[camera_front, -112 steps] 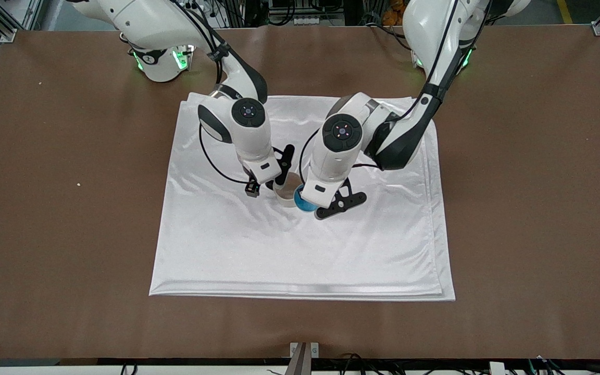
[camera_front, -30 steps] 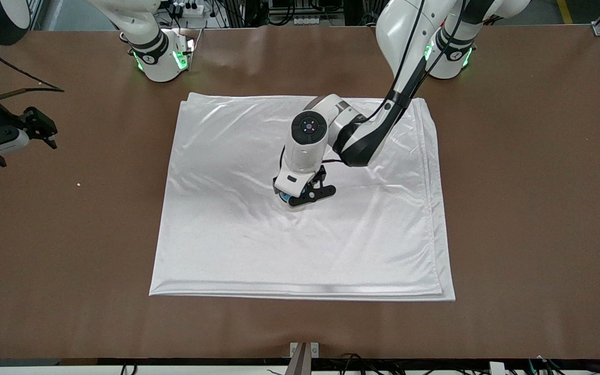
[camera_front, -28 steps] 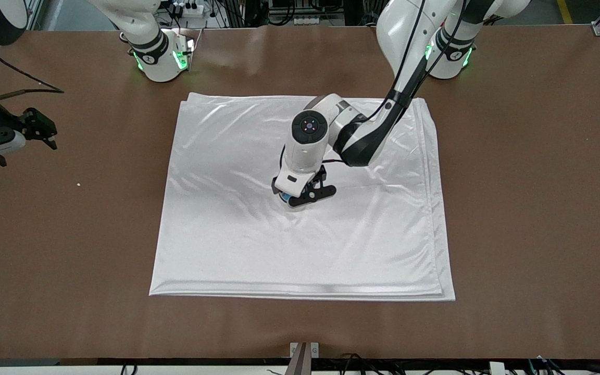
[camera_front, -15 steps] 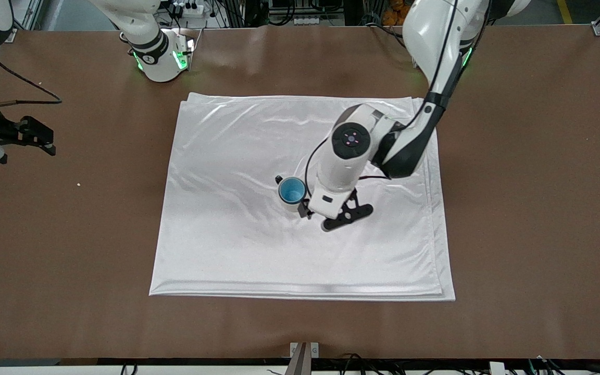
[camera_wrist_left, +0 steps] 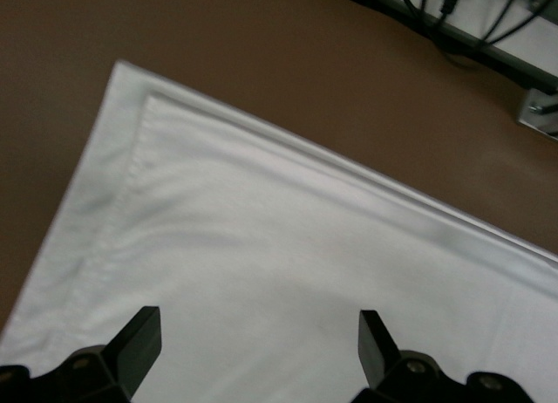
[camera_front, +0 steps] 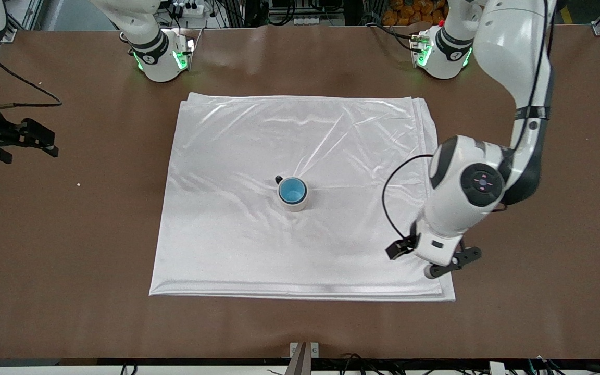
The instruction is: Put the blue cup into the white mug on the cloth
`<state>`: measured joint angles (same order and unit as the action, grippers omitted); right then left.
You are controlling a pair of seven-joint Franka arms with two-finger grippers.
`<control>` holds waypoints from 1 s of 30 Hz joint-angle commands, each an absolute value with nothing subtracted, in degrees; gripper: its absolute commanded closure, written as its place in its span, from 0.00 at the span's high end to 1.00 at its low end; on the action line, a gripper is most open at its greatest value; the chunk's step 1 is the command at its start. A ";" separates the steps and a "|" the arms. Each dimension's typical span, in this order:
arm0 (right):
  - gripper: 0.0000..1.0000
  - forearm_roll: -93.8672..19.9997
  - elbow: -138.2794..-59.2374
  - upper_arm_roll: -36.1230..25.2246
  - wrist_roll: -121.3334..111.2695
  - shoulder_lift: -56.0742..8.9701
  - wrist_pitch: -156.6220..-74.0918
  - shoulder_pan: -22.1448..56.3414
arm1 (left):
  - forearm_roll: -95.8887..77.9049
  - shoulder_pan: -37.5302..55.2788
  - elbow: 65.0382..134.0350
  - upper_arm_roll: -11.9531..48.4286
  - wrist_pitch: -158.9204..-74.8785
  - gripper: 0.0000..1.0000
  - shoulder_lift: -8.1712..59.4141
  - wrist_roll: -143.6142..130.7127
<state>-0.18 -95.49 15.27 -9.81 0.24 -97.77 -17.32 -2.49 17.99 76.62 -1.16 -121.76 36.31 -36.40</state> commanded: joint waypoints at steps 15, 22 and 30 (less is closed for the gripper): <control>1.00 -1.32 -95.89 2.64 -4.04 1.23 -98.44 -5.80 | -3.52 6.77 78.92 -0.18 -107.59 1.00 27.25 -19.60; 1.00 -0.61 -95.01 0.18 -4.04 1.05 -98.00 -4.93 | -3.52 5.63 82.78 -0.26 -100.73 1.00 19.79 -17.24; 1.00 -1.41 -94.39 -0.70 -3.87 1.05 -97.91 -4.75 | -3.69 4.13 95.09 -0.26 -99.49 1.00 5.63 -12.13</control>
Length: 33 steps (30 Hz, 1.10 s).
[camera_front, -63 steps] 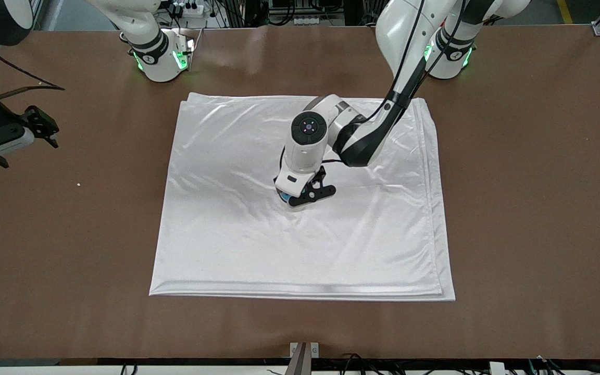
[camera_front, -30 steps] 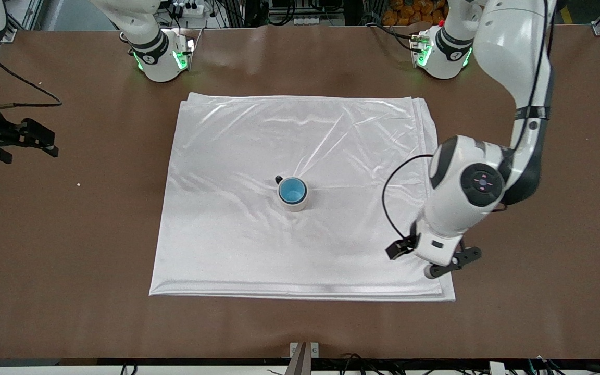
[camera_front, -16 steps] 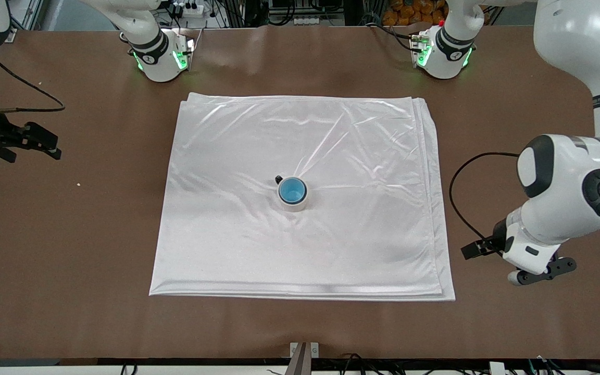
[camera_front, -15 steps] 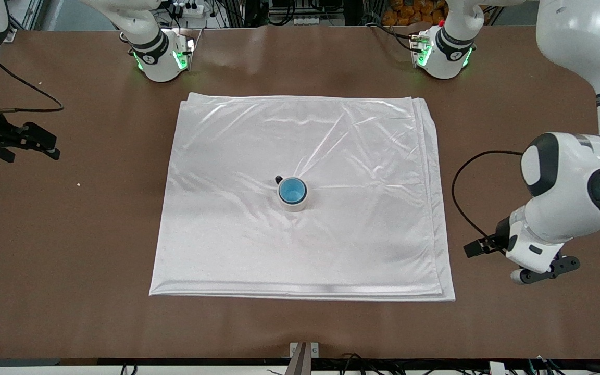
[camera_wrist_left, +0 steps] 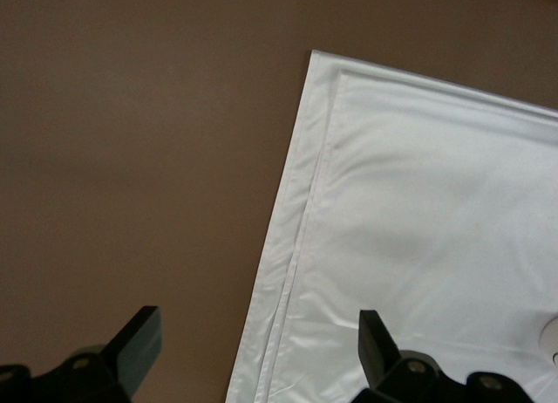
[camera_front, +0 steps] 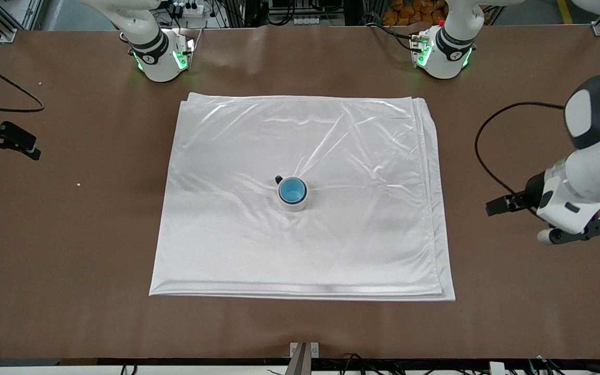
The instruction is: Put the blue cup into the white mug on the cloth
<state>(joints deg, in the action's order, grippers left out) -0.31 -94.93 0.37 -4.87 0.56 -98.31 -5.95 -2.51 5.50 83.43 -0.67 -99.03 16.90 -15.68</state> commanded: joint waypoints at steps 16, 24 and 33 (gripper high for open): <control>1.00 -0.70 -94.31 -2.46 -1.58 1.32 -97.03 -3.52 | -1.05 2.99 91.06 -1.67 -96.94 1.00 4.31 -3.78; 1.00 -0.70 -93.08 -2.02 -1.41 1.14 -97.03 -3.25 | -1.32 2.99 90.79 -1.76 -94.57 1.00 4.13 -3.69; 1.00 -0.62 -93.08 -2.46 -1.49 1.32 -96.42 -3.52 | -0.44 2.37 90.70 -1.85 -94.13 1.00 3.87 3.33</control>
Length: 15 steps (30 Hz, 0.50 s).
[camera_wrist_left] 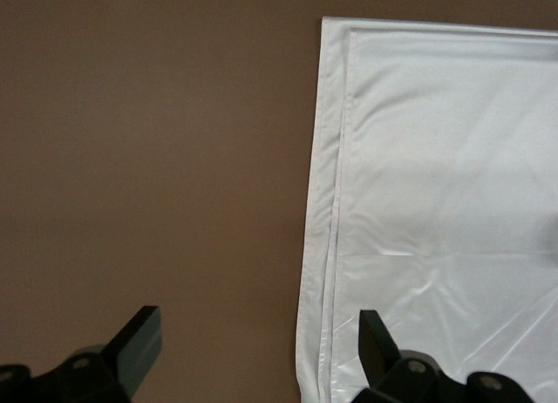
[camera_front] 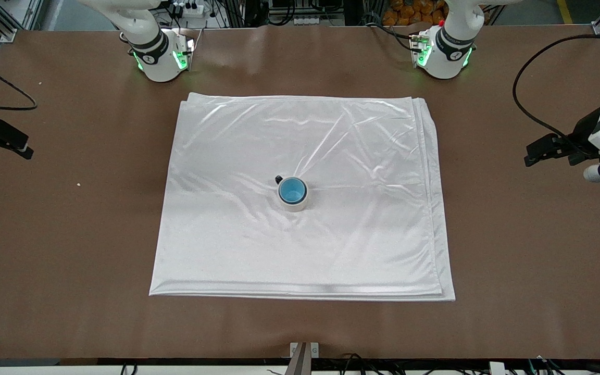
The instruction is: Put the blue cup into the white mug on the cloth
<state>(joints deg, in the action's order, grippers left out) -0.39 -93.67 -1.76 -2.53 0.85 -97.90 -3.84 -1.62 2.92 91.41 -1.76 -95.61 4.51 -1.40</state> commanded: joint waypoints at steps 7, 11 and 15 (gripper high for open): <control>1.00 -0.70 -93.08 -2.37 -1.67 1.41 -95.63 -3.52 | -0.35 1.84 90.70 -1.85 -93.96 1.00 3.43 4.31; 1.00 -0.70 -93.08 -2.37 -1.41 1.49 -95.62 -3.43 | -0.26 1.85 90.62 -1.85 -94.04 1.00 3.34 4.31; 1.00 -0.70 -93.08 -2.37 -1.49 1.76 -95.62 -3.52 | -0.26 1.85 89.91 -1.76 -94.04 1.00 3.43 4.22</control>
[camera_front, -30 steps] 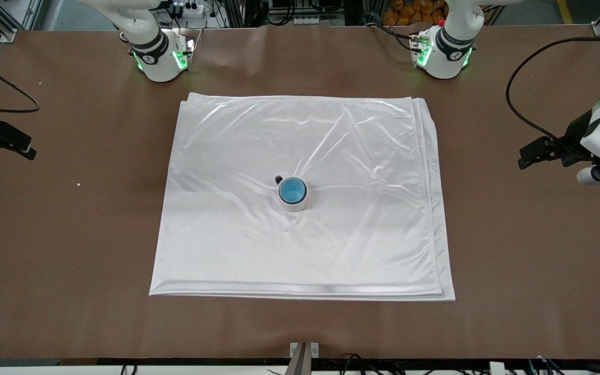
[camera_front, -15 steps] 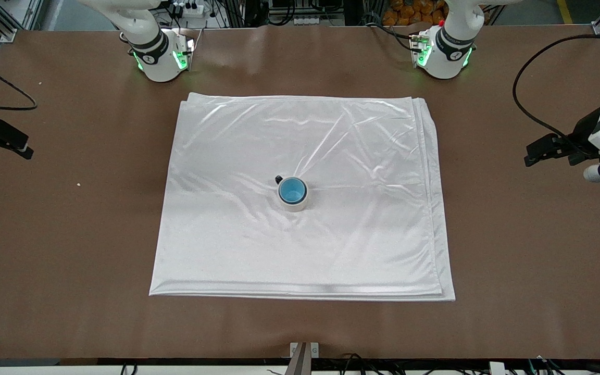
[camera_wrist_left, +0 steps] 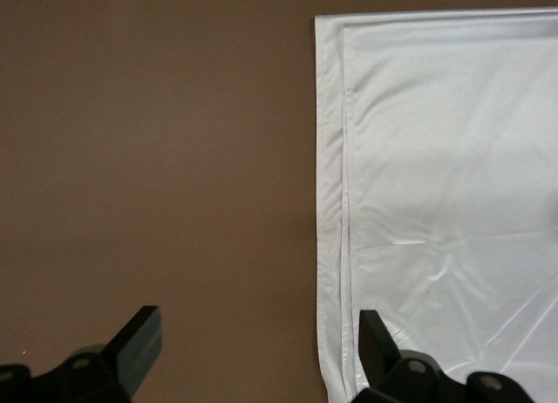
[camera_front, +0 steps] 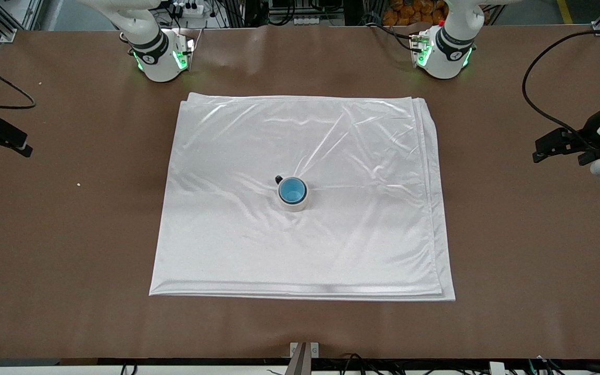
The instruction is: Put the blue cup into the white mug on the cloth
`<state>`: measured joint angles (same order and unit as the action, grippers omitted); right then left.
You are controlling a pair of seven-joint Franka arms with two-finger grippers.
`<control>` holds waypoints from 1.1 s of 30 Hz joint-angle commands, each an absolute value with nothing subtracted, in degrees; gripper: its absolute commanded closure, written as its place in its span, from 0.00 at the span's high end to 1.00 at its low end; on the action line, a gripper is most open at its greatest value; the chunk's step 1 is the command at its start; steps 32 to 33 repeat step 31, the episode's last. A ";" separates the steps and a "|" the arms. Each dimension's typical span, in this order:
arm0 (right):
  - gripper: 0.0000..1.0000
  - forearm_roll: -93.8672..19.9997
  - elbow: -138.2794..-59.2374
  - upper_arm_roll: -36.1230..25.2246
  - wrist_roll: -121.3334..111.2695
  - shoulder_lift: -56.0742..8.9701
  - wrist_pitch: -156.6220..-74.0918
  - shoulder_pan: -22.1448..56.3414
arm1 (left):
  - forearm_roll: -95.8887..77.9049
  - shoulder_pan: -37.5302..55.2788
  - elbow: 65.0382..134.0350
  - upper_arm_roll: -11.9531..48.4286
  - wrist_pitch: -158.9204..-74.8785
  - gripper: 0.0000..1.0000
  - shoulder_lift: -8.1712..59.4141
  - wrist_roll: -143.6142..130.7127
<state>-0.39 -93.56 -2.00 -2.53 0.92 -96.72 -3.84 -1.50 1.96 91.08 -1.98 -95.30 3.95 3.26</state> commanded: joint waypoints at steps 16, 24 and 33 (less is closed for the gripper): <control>1.00 -0.62 -93.16 -2.37 -1.41 1.85 -95.62 -3.43 | 2.11 1.93 89.82 -1.23 -95.27 1.00 3.60 4.31; 1.00 -0.62 -93.25 -2.46 -1.41 2.28 -95.62 -3.52 | 1.85 1.85 89.82 -1.14 -95.27 1.00 3.60 4.39; 1.00 -0.62 -93.25 -2.46 -1.41 2.37 -95.62 -3.52 | 1.67 1.93 89.82 -1.14 -95.27 1.00 3.60 4.39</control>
